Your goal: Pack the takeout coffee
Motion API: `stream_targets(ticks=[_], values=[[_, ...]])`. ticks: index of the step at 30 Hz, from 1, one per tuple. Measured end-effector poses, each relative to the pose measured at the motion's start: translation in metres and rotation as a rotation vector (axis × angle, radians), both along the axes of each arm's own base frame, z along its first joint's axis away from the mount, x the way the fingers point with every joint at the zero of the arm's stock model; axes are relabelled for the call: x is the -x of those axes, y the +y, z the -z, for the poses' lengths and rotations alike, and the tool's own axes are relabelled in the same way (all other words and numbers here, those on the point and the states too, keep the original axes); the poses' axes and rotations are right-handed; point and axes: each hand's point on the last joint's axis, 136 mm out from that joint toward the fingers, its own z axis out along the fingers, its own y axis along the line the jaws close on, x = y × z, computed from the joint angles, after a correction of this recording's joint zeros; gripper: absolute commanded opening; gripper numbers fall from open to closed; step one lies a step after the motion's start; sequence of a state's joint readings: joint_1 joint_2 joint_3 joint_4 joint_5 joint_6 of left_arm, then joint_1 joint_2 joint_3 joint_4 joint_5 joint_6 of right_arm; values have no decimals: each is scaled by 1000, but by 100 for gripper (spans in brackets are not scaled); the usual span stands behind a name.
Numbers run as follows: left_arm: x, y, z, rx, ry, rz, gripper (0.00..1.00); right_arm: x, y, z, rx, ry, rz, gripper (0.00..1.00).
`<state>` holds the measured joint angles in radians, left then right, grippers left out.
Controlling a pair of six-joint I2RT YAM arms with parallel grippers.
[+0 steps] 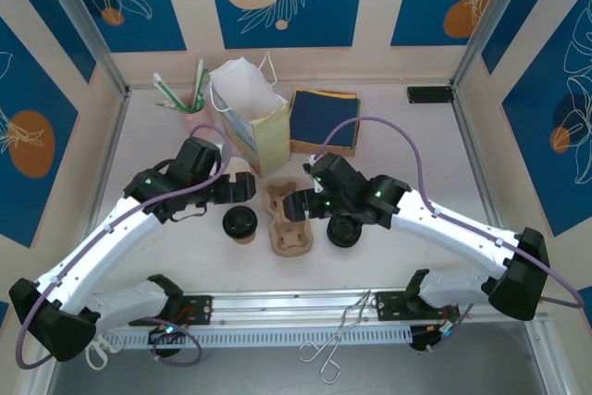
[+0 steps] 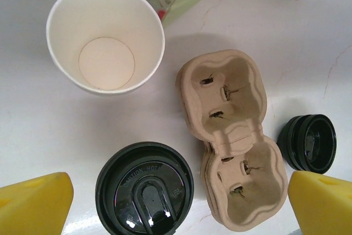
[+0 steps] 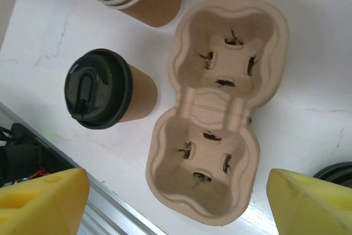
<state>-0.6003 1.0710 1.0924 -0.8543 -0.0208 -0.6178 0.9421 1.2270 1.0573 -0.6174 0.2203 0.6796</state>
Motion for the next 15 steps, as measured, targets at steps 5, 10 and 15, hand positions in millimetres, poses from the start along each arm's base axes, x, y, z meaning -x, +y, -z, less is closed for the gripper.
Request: stream_targets(ticks=[5, 10, 15], values=[[-3, 4, -1, -33, -13, -6, 100, 1, -4, 15, 55, 32, 23, 70], [-4, 8, -1, -49, -22, -16, 100, 4, 6, 41, 175, 87, 27, 65], [2, 13, 3, -46, -39, -13, 100, -1, 25, 57, 250, 133, 32, 62]])
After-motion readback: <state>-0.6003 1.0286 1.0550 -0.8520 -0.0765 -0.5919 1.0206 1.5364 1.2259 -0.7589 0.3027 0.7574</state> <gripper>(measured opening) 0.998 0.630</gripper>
